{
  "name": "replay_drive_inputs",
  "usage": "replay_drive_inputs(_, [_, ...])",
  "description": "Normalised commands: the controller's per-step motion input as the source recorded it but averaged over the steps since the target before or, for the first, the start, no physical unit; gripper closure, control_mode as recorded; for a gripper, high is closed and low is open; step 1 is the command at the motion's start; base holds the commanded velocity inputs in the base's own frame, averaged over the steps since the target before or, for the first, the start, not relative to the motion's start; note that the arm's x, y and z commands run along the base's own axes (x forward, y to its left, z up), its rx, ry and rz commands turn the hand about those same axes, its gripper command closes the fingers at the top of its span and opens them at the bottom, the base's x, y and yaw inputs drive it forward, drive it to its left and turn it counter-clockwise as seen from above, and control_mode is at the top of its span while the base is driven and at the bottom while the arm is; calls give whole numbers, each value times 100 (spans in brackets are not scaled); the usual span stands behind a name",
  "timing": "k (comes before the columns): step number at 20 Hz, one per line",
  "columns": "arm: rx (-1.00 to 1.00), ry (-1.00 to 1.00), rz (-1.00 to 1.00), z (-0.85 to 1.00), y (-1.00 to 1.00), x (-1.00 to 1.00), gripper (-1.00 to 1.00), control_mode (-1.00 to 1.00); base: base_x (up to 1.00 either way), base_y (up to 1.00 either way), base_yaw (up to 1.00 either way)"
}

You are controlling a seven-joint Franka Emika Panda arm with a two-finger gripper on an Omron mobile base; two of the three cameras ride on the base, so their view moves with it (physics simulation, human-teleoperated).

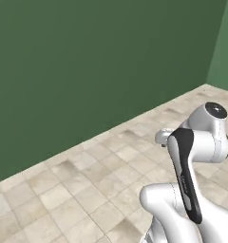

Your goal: Take a sugar cube from the saucer and place it inside the coffee. Then, grab milk from the fridge and place it next to the coffee on the counter to sweeten the coffee.

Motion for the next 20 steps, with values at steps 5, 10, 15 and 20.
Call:
replay_drive_inputs(5, [0,0,0,0,0,0,-100,100,89,11,-65])
replay_drive_inputs(10, [0,0,0,0,0,0,-100,100,99,3,-58])
replay_drive_inputs(15, [0,0,0,0,0,0,-100,100,100,-4,-49])
replay_drive_inputs(20, [0,0,0,0,0,0,-100,100,100,-27,-43])
